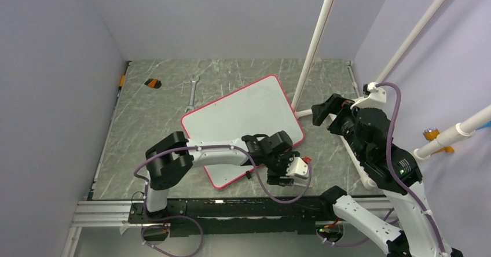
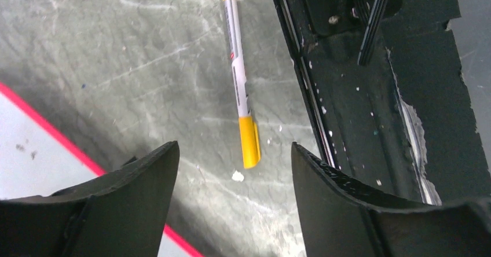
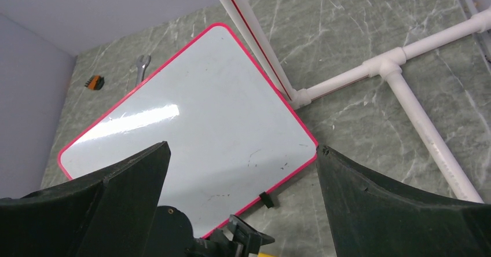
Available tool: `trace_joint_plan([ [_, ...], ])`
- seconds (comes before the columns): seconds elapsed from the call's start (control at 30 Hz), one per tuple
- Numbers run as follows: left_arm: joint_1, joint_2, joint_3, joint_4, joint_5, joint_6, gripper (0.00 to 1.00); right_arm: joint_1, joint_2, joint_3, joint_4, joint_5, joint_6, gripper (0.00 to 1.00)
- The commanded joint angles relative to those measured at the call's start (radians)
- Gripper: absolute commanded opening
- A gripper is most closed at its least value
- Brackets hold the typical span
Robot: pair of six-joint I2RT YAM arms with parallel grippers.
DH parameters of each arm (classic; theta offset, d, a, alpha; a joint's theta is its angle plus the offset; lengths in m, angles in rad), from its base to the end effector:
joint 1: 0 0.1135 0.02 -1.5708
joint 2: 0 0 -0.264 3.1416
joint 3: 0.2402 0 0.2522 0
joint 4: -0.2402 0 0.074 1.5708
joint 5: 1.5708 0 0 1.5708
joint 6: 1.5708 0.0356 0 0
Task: Write a sentence on the whiteboard
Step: Pick up the whiteboard marker from the center of the board.
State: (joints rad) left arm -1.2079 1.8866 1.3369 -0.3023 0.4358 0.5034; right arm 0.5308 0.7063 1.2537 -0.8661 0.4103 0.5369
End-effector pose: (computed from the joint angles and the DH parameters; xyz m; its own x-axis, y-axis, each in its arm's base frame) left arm 0.1323 -0.3907 0.2076 0.2224 0.6462 -0.7301 0.9577 -0.2852 0.0394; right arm 0.0920 0.0376 0.4302 -0.3025 0.3663 -0.8800 0.0200 0.9255 0.3783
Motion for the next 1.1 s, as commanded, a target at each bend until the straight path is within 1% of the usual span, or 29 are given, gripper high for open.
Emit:
trace_joint_plan([
  [0.0, -0.03, 0.038, 0.038, 0.039, -0.032, -0.008, 0.7, 0.0, -0.003, -0.012, 0.039, -0.001, -0.028, 1.0],
  [0.2, -0.043, 0.072, 0.039, 0.067, -0.085, -0.042, 0.64, 0.0, -0.009, -0.021, 0.043, -0.012, -0.026, 1.0],
  [0.33, -0.052, 0.084, 0.022, 0.071, -0.101, -0.049, 0.62, 0.0, -0.01, -0.023, 0.039, -0.011, -0.025, 1.0],
  [0.6, -0.058, 0.091, -0.035, 0.135, -0.127, -0.094, 0.53, 0.0, -0.007, -0.024, 0.039, -0.026, -0.02, 1.0],
  [0.77, -0.063, 0.119, -0.024, 0.135, -0.121, -0.11, 0.52, 0.0, -0.005, -0.027, 0.036, -0.032, -0.019, 1.0],
  [0.93, -0.066, 0.146, -0.022, 0.17, -0.125, -0.132, 0.41, -0.001, -0.003, -0.03, 0.035, -0.032, -0.02, 1.0],
  [1.0, -0.067, 0.159, -0.016, 0.176, -0.132, -0.14, 0.32, -0.001, -0.002, -0.03, 0.033, -0.031, -0.021, 1.0],
  [1.07, -0.067, 0.169, -0.013, 0.181, -0.13, -0.148, 0.2, -0.001, -0.003, -0.031, 0.031, -0.028, -0.023, 1.0],
])
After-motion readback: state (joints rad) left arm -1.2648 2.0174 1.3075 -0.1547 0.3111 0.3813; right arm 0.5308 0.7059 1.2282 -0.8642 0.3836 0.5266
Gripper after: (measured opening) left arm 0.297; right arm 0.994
